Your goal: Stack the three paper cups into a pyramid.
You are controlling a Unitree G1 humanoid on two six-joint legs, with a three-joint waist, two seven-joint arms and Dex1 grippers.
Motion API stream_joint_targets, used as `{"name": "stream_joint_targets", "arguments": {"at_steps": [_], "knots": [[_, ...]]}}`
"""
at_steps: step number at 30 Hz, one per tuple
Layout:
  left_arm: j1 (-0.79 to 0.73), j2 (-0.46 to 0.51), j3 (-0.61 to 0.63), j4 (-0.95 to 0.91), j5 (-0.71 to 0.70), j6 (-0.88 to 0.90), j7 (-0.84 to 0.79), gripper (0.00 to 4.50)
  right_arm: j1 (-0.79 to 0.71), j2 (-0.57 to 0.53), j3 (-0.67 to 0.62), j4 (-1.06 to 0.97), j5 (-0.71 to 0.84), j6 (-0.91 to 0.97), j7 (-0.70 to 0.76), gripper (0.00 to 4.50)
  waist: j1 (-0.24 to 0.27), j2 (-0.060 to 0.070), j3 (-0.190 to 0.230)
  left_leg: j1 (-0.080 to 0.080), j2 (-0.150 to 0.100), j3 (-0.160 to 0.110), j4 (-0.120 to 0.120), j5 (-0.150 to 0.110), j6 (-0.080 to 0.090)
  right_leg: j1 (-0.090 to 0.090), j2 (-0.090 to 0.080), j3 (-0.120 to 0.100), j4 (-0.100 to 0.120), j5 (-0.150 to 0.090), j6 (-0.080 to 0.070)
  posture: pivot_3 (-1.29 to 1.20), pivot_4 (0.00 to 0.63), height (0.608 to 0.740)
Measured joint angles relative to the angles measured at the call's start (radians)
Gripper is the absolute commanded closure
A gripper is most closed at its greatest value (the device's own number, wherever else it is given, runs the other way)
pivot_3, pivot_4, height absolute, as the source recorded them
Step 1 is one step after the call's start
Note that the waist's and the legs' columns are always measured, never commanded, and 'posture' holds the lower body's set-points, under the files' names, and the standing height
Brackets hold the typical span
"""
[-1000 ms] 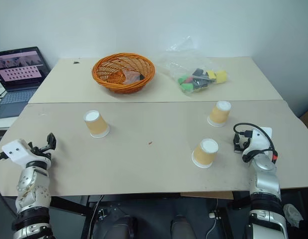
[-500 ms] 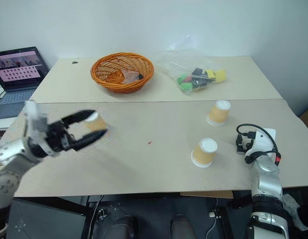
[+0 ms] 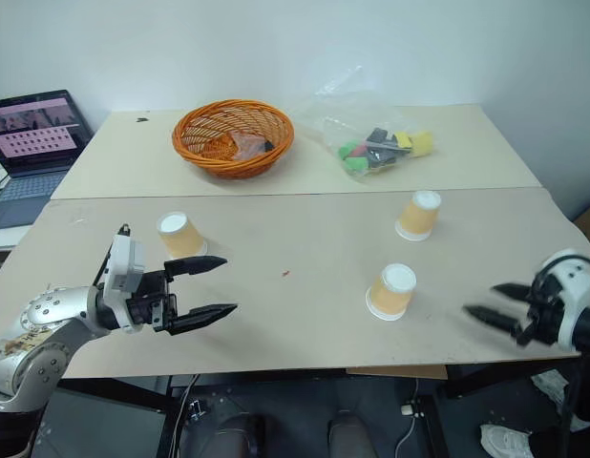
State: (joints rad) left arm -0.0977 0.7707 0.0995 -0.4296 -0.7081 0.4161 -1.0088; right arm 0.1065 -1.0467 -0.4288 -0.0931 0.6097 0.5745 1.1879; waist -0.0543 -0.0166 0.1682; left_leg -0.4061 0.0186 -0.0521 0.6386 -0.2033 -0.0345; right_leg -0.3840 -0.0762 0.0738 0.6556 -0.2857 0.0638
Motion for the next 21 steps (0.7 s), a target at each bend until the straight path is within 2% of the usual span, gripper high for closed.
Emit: {"name": "stream_joint_targets", "arguments": {"at_steps": [3,8,21], "knots": [[0.006,0.002,-0.013,-0.006,0.021,-0.004,-0.022,0.00,-0.064,-0.001,0.081,-0.075,-0.003,0.005,0.002,0.03,-0.002,-0.001,0.000,0.001,0.000,0.000,0.000,0.000,0.000,0.000,0.000,0.000,0.000,-0.002,0.004,0.00,0.150,0.740],[0.024,0.008,-0.017,-0.017,0.039,-0.001,-0.034,0.00,-0.179,0.034,0.191,-0.091,-0.040,0.002,-0.042,0.03,0.016,-0.002,0.001,-0.005,-0.001,-0.001,0.000,0.000,0.000,-0.003,-0.001,-0.001,-0.001,0.000,0.000,0.00,0.150,0.740],[0.016,0.003,0.000,-0.057,0.001,0.045,0.017,0.00,-0.320,0.109,0.285,-0.037,-0.141,-0.041,-0.115,0.03,0.032,-0.003,0.001,-0.004,-0.001,-0.001,0.003,0.000,0.000,-0.003,-0.001,-0.002,0.000,0.000,0.000,0.00,0.150,0.740]]}}
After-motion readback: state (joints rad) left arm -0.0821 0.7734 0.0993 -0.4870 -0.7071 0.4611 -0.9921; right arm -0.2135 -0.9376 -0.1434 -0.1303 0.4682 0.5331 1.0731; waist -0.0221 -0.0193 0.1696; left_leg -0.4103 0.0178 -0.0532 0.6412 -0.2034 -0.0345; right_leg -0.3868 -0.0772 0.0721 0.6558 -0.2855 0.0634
